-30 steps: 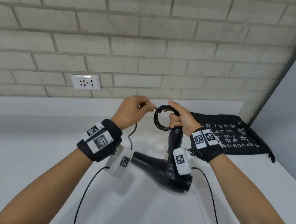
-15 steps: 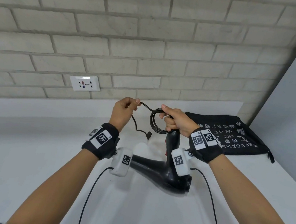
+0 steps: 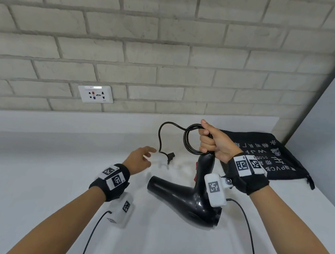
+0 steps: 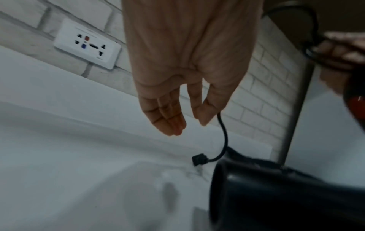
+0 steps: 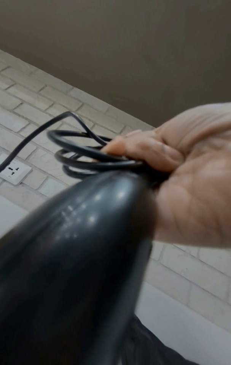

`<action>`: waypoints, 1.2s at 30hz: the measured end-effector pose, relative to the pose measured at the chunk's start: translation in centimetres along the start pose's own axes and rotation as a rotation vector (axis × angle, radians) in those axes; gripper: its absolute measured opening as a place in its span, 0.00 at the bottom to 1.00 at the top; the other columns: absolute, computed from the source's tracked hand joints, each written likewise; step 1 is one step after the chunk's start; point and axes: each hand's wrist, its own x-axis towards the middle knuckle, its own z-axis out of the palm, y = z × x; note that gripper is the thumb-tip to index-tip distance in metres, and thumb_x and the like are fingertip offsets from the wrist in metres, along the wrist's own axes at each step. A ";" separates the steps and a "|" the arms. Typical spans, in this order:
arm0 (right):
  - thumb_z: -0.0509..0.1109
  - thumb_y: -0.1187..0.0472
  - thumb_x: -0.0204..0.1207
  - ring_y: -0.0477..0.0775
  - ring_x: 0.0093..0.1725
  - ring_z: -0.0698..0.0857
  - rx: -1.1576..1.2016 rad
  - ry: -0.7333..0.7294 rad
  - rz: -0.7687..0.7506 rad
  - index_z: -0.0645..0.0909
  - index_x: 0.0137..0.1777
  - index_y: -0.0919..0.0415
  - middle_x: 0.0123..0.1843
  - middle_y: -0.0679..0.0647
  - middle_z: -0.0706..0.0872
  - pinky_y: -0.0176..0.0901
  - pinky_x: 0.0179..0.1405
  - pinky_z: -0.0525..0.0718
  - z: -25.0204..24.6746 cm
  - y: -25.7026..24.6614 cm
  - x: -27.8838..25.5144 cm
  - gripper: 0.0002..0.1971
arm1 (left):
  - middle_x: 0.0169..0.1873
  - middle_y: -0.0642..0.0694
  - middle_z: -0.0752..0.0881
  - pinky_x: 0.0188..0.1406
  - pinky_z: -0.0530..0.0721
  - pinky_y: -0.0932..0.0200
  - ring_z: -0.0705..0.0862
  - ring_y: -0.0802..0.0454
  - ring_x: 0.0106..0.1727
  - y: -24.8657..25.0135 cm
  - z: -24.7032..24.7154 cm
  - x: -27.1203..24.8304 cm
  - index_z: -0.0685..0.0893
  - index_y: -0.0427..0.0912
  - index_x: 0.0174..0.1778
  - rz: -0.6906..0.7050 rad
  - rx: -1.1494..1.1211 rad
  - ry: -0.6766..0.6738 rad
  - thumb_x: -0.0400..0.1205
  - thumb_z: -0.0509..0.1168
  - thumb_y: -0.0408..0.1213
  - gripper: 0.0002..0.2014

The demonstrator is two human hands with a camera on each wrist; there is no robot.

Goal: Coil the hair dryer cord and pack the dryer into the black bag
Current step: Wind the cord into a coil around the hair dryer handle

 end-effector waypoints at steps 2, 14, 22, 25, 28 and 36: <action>0.49 0.47 0.83 0.39 0.09 0.56 0.014 -0.011 0.018 0.62 0.26 0.54 0.10 0.41 0.57 0.32 0.15 0.70 -0.2 -0.1 -0.4 0.23 | 0.58 0.40 0.80 0.55 0.76 0.60 0.78 0.50 0.45 -0.4 0.4 0.9 0.76 0.45 0.68 0.061 0.185 -0.010 0.78 0.60 0.26 0.23; 0.50 0.47 0.82 0.39 0.09 0.56 0.032 -0.013 0.124 0.66 0.21 0.52 0.10 0.41 0.57 0.32 0.16 0.70 -1.4 0.1 -0.9 0.25 | 0.70 0.42 0.72 0.57 0.81 0.48 0.78 0.39 0.62 0.1 3.9 7.2 0.78 0.47 0.66 0.495 0.861 -0.343 0.78 0.58 0.30 0.20; 0.48 0.47 0.82 0.40 0.07 0.57 0.143 0.044 0.095 0.69 0.17 0.51 0.08 0.42 0.58 0.32 0.14 0.71 -2.9 0.5 -0.1 0.30 | 0.48 0.41 0.88 0.49 0.82 0.58 0.88 0.50 0.44 -0.8 4.2 7.0 0.87 0.34 0.46 0.285 0.174 -0.035 0.78 0.66 0.33 0.07; 0.48 0.47 0.82 0.40 0.07 0.57 0.159 0.060 0.077 0.69 0.18 0.51 0.08 0.43 0.58 0.32 0.14 0.71 -2.7 0.7 0.4 0.29 | 0.37 0.39 0.86 0.32 0.84 0.74 0.86 0.63 0.26 0.0 3.5 5.7 0.84 0.32 0.43 -0.032 -0.585 0.119 0.79 0.64 0.27 0.04; 0.49 0.46 0.82 0.40 0.08 0.57 0.147 0.042 0.064 0.69 0.19 0.51 0.09 0.43 0.58 0.32 0.15 0.70 -1.9 0.8 0.9 0.28 | 0.29 0.43 0.89 0.28 0.85 0.73 0.86 0.62 0.23 1.5 2.9 4.7 0.82 0.35 0.39 -0.248 -1.028 0.078 0.82 0.61 0.31 0.08; 0.48 0.46 0.82 0.40 0.08 0.58 0.164 -0.044 0.075 0.69 0.18 0.51 0.09 0.42 0.59 0.32 0.15 0.70 0.4 1.1 0.9 0.29 | 0.18 0.49 0.87 0.24 0.85 0.73 0.86 0.61 0.20 7.0 1.9 2.8 0.80 0.38 0.38 -0.332 -1.389 -0.012 0.84 0.59 0.37 0.11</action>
